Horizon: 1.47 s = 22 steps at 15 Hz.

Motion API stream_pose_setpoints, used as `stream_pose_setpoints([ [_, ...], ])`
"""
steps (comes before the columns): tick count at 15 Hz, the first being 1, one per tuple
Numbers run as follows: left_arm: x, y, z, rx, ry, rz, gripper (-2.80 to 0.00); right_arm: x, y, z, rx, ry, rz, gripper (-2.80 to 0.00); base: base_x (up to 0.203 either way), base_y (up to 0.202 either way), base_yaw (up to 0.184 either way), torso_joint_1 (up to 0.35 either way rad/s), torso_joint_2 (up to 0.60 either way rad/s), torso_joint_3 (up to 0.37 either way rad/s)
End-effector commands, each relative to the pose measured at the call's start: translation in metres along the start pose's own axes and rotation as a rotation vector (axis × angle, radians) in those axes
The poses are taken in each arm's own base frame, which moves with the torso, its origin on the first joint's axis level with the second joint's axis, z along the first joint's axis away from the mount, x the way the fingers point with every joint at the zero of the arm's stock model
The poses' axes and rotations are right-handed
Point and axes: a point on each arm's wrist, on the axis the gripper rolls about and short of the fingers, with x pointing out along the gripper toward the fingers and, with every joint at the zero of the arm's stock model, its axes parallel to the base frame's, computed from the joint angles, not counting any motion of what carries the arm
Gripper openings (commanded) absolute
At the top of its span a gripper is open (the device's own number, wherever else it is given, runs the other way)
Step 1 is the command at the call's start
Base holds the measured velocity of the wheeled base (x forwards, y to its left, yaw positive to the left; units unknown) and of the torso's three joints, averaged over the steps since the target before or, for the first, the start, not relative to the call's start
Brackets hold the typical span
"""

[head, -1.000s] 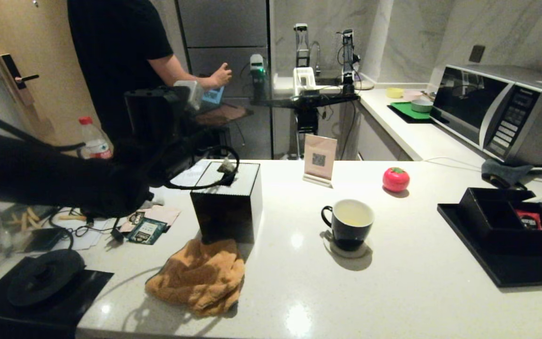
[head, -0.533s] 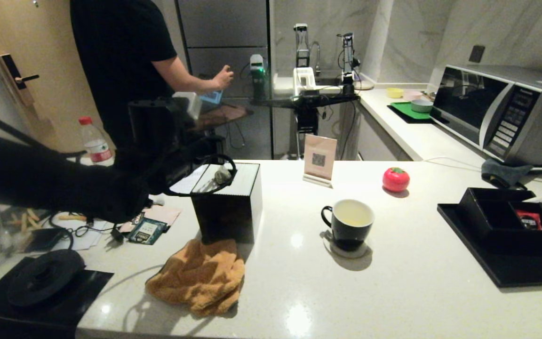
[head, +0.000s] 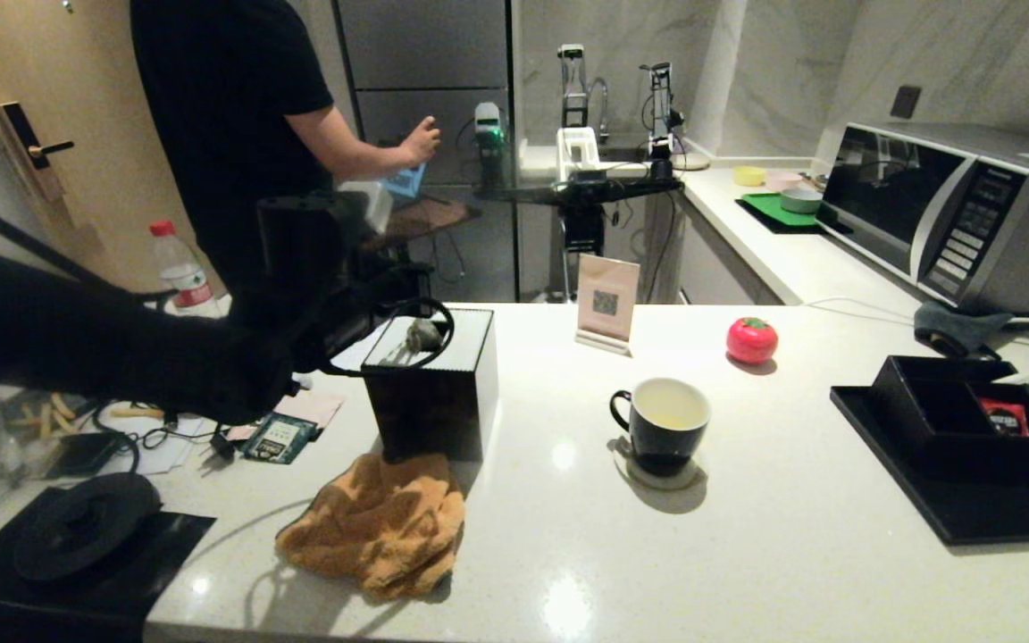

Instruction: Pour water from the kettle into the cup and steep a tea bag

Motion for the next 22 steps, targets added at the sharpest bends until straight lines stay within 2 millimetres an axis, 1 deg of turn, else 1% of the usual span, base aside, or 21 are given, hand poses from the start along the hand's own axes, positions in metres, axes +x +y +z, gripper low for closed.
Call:
stream_pose_setpoints([
  [1,0.002,-0.006,-0.001,0.0,-0.006,-0.016,-2.8,0.0,0.0,0.0,0.0,0.001,0.0,-2.8,0.0,0.0,0.0,0.0,0.0,0.0],
  [5,0.006,-0.01,0.005,0.0,-0.03,-0.032,-2.8,0.0,0.0,0.0,0.0,0.001,0.0,-2.8,0.0,0.0,0.0,0.0,0.0,0.0],
  [7,0.007,-0.008,0.005,0.044,-0.027,-0.028,-2.8,0.0,0.0,0.0,0.0,0.0,0.0,-2.8,0.0,0.0,0.0,0.0,0.0,0.0],
  [14,0.006,-0.009,0.004,0.06,-0.011,-0.061,-2.8,0.0,0.0,0.0,0.0,0.0,0.0,-2.8,0.0,0.0,0.0,0.0,0.0,0.0],
  [18,0.007,-0.007,0.002,0.059,-0.004,-0.05,-2.8,0.0,0.0,0.0,0.0,0.0,0.0,-2.8,0.0,0.0,0.0,0.0,0.0,0.0],
  [22,0.007,0.002,-0.01,0.058,0.031,-0.025,-2.8,0.0,0.0,0.0,0.0,0.0,0.0,-2.8,0.0,0.0,0.0,0.0,0.0,0.0],
])
